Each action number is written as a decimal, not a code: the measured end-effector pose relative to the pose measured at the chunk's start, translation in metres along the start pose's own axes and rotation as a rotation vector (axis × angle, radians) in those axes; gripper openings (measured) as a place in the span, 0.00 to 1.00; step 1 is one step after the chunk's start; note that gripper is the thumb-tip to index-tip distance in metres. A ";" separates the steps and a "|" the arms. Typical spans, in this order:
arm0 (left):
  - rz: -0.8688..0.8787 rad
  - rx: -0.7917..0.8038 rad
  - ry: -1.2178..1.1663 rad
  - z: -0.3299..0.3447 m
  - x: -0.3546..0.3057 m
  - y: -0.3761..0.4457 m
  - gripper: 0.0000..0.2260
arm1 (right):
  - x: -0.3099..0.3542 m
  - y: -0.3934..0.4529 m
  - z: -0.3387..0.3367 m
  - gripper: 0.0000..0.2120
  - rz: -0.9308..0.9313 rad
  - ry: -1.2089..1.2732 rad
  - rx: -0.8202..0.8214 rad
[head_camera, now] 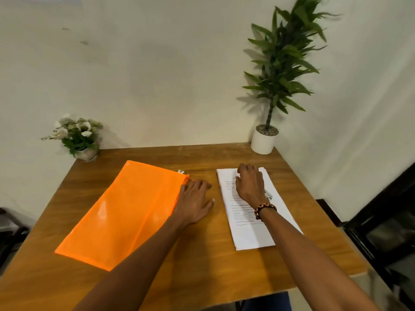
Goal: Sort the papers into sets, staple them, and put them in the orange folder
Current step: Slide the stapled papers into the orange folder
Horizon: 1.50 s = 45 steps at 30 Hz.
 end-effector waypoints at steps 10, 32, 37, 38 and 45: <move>-0.055 0.173 -0.085 0.059 -0.049 0.038 0.33 | -0.071 -0.023 0.007 0.18 0.093 -0.037 0.114; -0.014 -0.009 -0.118 0.061 -0.041 0.037 0.39 | 0.063 0.091 0.061 0.23 -0.249 -0.083 0.203; -0.044 0.013 -0.126 0.061 -0.041 0.038 0.31 | 0.036 0.085 0.043 0.31 -0.143 0.006 0.126; -0.043 0.021 -0.128 0.060 -0.041 0.037 0.30 | 0.029 0.081 0.040 0.31 -0.135 -0.002 0.119; -0.131 0.138 -0.213 0.060 -0.039 0.040 0.36 | -0.034 0.026 0.015 0.18 0.215 0.019 0.082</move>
Point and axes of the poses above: each hand's wrist, its own y-axis towards the middle knuckle, its own z-axis out of the palm, x = y × z, the point moved 5 cm from there along y, towards the middle knuckle, and after that the axes turned 2 degrees about x, right-handed, at the moved point
